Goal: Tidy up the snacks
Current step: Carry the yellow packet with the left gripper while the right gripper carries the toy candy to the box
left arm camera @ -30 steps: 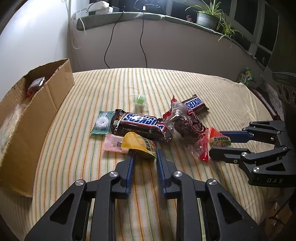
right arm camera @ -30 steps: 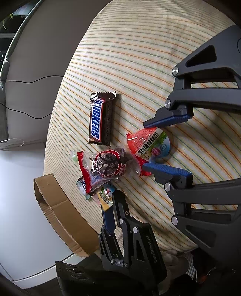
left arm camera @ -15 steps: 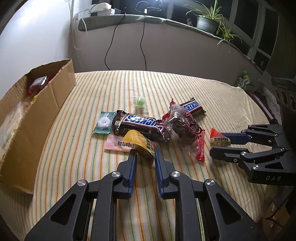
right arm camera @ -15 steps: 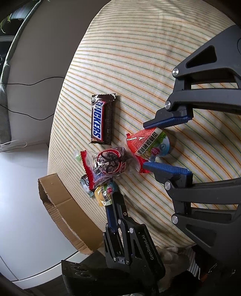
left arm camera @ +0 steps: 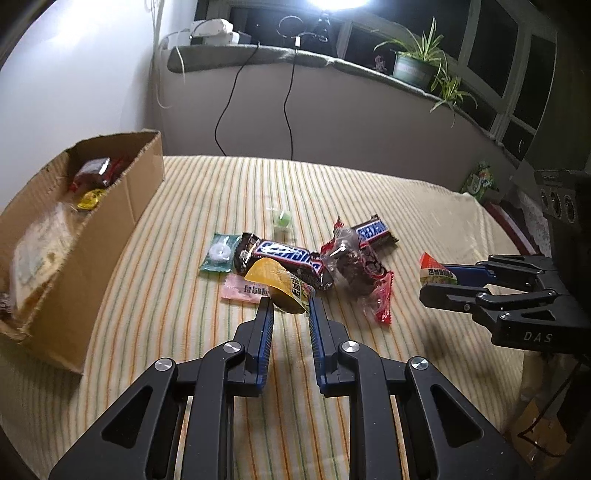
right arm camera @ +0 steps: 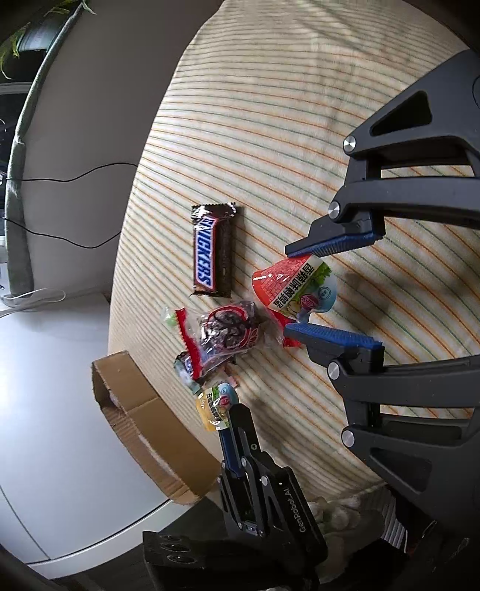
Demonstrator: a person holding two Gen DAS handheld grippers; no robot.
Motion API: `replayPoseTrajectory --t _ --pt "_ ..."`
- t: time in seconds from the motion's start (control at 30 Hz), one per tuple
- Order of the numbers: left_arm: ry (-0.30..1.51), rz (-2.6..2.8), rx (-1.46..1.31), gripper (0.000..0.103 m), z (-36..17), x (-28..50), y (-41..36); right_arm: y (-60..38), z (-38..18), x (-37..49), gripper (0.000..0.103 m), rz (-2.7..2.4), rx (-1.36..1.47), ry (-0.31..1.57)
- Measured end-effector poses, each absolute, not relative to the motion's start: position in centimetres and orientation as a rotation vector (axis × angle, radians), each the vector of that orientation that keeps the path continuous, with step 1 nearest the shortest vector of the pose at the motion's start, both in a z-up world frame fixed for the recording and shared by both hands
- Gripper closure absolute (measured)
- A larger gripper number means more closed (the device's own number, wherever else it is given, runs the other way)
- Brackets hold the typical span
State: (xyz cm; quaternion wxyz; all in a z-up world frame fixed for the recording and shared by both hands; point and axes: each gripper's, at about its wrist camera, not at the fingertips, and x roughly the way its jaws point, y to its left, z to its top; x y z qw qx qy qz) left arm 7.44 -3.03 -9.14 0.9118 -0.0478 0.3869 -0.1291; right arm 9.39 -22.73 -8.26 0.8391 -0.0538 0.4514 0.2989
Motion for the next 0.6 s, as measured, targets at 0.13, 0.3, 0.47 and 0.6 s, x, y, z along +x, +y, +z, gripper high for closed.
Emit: replayPoseTrajectory --t 0.13,0.3,0.47,0.6 --pt "0.772 -0.261 -0.111 0.085 -8.2 7.0 -2.3 -22.2 -7.3 9.0 0.065 0.643 -0.115 0.934" --pt "0.742 -0.242 -0.127 0.085 -7.2 6.4 -1.1 -21.3 -6.2 8.7 0.065 0.662 -0.125 0.911" --pt "0.713 -0.211 -0.142 0.085 -6.3 5.9 0.7 -19.6 -5.0 8.8 0.065 0.689 -0.136 0.886" --pt "0.694 -0.178 -0.155 0.085 -5.9 5.8 2.6 -17.9 -4.1 9.3 0.065 0.716 -0.153 0.867"
